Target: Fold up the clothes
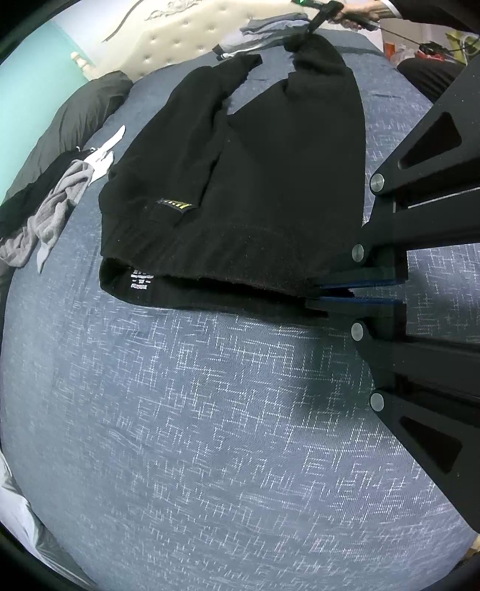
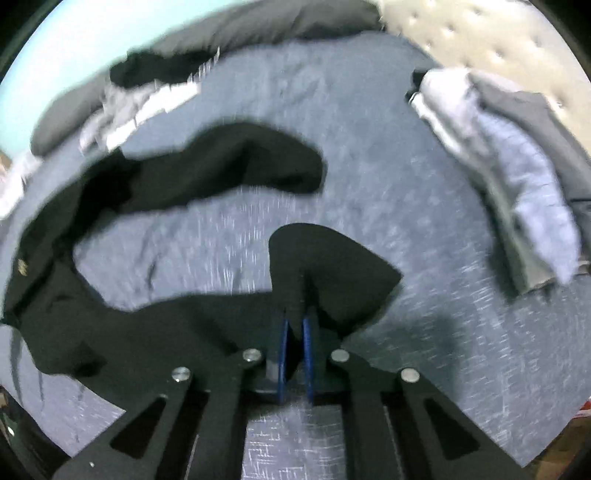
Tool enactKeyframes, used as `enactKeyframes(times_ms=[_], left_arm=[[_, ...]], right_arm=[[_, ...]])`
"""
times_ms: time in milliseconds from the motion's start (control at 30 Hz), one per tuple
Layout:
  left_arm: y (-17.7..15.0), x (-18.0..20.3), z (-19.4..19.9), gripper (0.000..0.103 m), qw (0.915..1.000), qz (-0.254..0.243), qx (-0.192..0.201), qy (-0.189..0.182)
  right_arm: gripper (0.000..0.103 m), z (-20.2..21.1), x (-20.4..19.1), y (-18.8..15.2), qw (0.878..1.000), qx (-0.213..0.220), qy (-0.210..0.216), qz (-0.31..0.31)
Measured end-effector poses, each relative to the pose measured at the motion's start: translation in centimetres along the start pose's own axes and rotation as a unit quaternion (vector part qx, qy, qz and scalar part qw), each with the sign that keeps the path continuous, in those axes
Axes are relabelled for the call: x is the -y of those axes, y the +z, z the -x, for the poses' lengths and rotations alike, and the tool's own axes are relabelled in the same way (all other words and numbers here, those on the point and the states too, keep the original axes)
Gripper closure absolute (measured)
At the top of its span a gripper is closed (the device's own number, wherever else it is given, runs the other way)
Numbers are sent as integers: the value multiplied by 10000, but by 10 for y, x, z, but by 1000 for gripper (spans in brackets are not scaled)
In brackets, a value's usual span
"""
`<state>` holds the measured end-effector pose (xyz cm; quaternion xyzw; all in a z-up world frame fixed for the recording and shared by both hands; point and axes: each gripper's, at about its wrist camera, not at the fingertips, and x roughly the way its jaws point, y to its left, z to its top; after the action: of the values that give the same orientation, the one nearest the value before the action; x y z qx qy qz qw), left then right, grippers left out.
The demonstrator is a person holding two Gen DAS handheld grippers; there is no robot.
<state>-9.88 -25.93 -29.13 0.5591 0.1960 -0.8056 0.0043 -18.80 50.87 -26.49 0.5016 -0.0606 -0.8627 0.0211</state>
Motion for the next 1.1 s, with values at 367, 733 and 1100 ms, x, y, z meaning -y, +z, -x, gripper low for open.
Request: enactKeyframes(times_ms=[367, 733, 1100], left_arm=[[-9, 3, -1, 99, 10000, 42, -49, 1], [-10, 8, -2, 99, 9998, 48, -128, 123], [-9, 11, -7, 99, 9996, 57, -176, 226]], right_arm=[[97, 17, 55, -55, 9984, 397, 294, -281], [75, 11, 101, -96, 9958, 102, 287, -868], [62, 20, 115, -71, 9926, 468, 295, -1085]])
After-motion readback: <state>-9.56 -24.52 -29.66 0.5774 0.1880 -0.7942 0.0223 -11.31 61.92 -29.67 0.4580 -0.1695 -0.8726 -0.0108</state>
